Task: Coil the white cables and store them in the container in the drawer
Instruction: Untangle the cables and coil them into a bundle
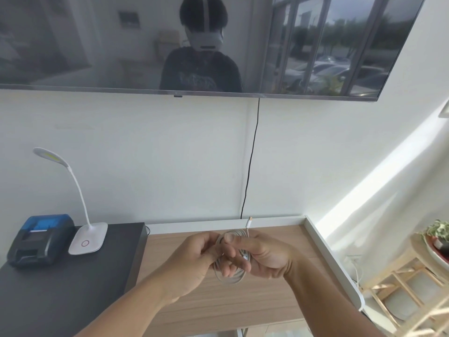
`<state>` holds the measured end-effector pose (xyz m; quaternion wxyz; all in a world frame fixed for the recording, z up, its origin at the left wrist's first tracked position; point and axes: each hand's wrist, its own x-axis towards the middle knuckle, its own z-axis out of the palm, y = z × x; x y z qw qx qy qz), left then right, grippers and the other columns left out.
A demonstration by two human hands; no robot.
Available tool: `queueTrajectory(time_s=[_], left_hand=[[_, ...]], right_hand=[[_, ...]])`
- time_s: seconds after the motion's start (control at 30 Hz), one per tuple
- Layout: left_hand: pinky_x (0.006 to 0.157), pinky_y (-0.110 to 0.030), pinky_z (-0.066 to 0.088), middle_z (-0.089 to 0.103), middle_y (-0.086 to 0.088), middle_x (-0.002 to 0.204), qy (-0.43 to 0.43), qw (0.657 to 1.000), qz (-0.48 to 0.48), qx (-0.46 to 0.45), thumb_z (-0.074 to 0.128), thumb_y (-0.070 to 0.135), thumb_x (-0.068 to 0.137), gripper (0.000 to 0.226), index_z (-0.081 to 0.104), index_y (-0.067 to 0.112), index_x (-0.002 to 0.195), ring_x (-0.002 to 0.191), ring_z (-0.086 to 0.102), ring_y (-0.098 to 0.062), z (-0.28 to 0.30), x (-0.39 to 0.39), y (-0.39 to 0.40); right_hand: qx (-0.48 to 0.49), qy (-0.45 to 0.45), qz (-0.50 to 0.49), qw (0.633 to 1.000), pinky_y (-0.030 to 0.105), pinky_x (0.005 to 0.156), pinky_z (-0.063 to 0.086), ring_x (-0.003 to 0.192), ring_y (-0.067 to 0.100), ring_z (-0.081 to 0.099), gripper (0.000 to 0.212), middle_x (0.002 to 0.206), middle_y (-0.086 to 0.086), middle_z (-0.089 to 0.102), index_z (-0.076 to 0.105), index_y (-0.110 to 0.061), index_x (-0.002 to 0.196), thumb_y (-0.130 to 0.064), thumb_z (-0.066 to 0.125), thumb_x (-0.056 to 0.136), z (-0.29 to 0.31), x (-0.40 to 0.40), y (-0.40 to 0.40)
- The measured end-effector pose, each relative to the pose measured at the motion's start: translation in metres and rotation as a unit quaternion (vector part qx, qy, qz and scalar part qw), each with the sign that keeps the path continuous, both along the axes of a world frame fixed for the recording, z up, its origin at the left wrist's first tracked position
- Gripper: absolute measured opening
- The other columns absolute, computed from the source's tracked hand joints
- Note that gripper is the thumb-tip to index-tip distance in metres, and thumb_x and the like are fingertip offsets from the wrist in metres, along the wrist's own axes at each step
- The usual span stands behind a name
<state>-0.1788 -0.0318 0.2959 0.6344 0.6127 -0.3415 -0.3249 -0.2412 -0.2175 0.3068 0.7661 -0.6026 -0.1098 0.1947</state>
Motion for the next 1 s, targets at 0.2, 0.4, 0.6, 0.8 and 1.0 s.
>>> queueTrajectory(time_s=[0.2,0.4,0.6,0.8,1.0], left_hand=[[0.079,-0.027,0.057,0.077,-0.007,0.080,-0.117,0.982,0.129,0.068,0.059,0.021,0.102,0.019,0.070,0.025,0.087,0.078,0.074,-0.018,-0.004,-0.001,-0.004],[0.069,-0.024,0.057,0.075,0.003,0.085,-0.145,0.955,0.204,0.157,0.058,0.029,0.100,0.013,0.069,0.027,0.093,0.073,0.070,-0.006,-0.002,-0.005,-0.007],[0.076,-0.036,0.058,0.077,0.007,0.079,-0.162,0.951,0.195,0.175,0.041,0.027,0.107,0.024,0.060,0.018,0.095,0.075,0.070,-0.006,0.003,-0.018,-0.017],[0.078,-0.037,0.058,0.068,0.003,0.097,-0.180,0.943,0.221,0.174,0.040,0.031,0.107,0.018,0.053,0.019,0.102,0.081,0.068,-0.012,0.005,-0.018,-0.022],[0.102,-0.034,0.045,0.043,0.008,0.154,-0.672,0.713,0.138,0.146,0.062,0.008,0.093,0.065,0.043,0.030,0.150,0.128,0.049,-0.015,0.031,0.009,-0.014]], right_hand=[[-0.061,0.001,-0.094,0.994,0.041,0.088,0.045,0.079,0.025,0.060,0.035,0.053,-0.003,0.054,0.060,-0.008,0.080,-0.029,0.050,0.107,0.003,-0.001,-0.001],[-0.199,-0.078,-0.181,0.960,0.030,0.074,0.048,0.071,0.022,0.059,0.037,0.056,-0.004,0.049,0.065,-0.033,0.074,-0.040,0.050,0.107,-0.004,-0.002,0.007],[-0.249,-0.132,-0.245,0.928,0.032,0.065,0.047,0.059,0.012,0.052,0.034,0.058,-0.011,0.056,0.057,-0.015,0.086,-0.039,0.049,0.108,-0.022,-0.003,0.011],[-0.311,-0.159,-0.343,0.872,0.018,0.058,0.048,0.056,0.004,0.058,0.031,0.061,-0.009,0.064,0.055,-0.025,0.082,-0.047,0.051,0.104,-0.031,0.001,0.013],[-0.343,-0.175,-0.294,0.875,0.017,0.055,0.046,0.053,0.003,0.058,0.040,0.055,-0.008,0.062,0.053,-0.022,0.080,-0.055,0.050,0.102,-0.028,-0.002,0.010]])
